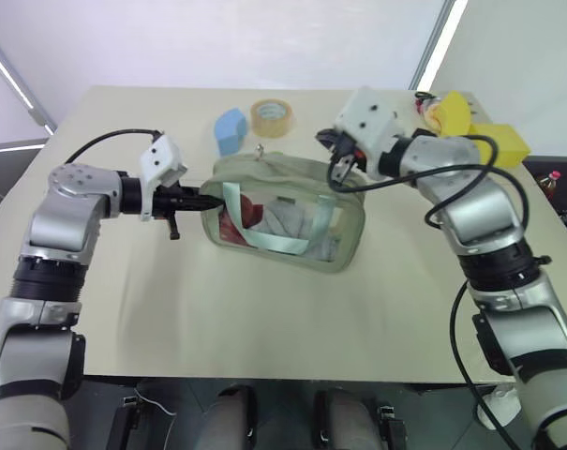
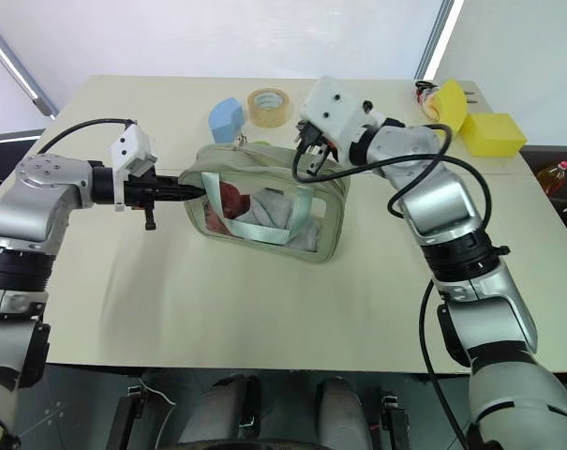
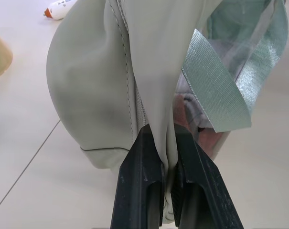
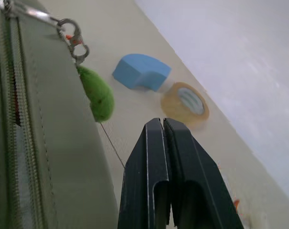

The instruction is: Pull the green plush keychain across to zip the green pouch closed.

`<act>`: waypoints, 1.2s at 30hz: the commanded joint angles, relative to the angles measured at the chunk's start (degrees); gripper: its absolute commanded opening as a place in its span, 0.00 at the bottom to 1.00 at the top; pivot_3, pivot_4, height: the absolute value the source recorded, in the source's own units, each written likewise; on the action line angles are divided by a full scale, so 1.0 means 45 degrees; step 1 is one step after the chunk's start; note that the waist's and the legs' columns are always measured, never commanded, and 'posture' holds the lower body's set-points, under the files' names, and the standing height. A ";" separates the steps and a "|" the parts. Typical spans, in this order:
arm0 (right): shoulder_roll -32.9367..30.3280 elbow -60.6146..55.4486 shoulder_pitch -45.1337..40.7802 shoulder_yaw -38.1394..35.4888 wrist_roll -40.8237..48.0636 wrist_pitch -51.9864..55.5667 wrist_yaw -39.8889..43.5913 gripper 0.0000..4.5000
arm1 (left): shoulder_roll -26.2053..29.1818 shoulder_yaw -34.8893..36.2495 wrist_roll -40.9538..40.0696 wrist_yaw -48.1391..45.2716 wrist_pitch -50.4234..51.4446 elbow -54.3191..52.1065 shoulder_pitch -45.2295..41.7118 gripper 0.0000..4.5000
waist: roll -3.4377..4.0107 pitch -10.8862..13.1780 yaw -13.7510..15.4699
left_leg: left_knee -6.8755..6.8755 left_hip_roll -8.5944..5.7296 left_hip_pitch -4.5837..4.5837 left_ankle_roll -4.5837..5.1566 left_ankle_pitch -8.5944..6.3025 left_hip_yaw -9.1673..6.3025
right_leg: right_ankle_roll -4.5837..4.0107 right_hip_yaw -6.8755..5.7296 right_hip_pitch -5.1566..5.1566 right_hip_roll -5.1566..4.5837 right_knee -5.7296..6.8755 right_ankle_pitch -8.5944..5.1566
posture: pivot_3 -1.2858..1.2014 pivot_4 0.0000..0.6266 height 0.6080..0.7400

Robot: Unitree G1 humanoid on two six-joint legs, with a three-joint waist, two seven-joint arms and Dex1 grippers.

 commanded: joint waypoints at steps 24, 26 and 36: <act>0.2144 0.7913 -0.3544 0.2246 -0.4762 -1.3241 0.1226 0.53 | 0.0254 0.0363 -0.0310 0.0509 0.0236 -0.1189 0.0475 0.00 | 0.0000 0.0000 -0.0212 | -0.0004 0.0003 0.0001 -0.0035 0.0020 -0.0009 | 0.0000 -0.0011 0.0002 0.0001 0.0000 0.0000 | 0.52 0.24 1.00; 0.2453 0.8588 -0.3910 0.2243 -0.5044 -1.4119 0.0816 0.53 | 0.0261 0.0378 -0.0360 0.0540 0.0280 -0.1315 0.0536 0.00 | 0.0001 0.0000 -0.0269 | -0.0006 0.0003 0.0001 -0.0040 0.0023 -0.0012 | 0.0000 -0.0013 0.0004 0.0001 0.0001 0.0000 | 0.52 0.24 1.00; 0.3012 1.1187 -0.5123 0.2452 -0.6524 -1.6423 -0.0271 0.35 | 0.0173 0.0422 -0.0393 0.0614 0.0374 -0.1597 0.0664 0.00 | 0.0003 0.0002 -0.0329 | -0.0019 0.0004 0.0004 -0.0071 0.0041 -0.0016 | 0.0000 -0.0019 0.0003 0.0001 0.0002 0.0000 | 0.52 0.24 1.00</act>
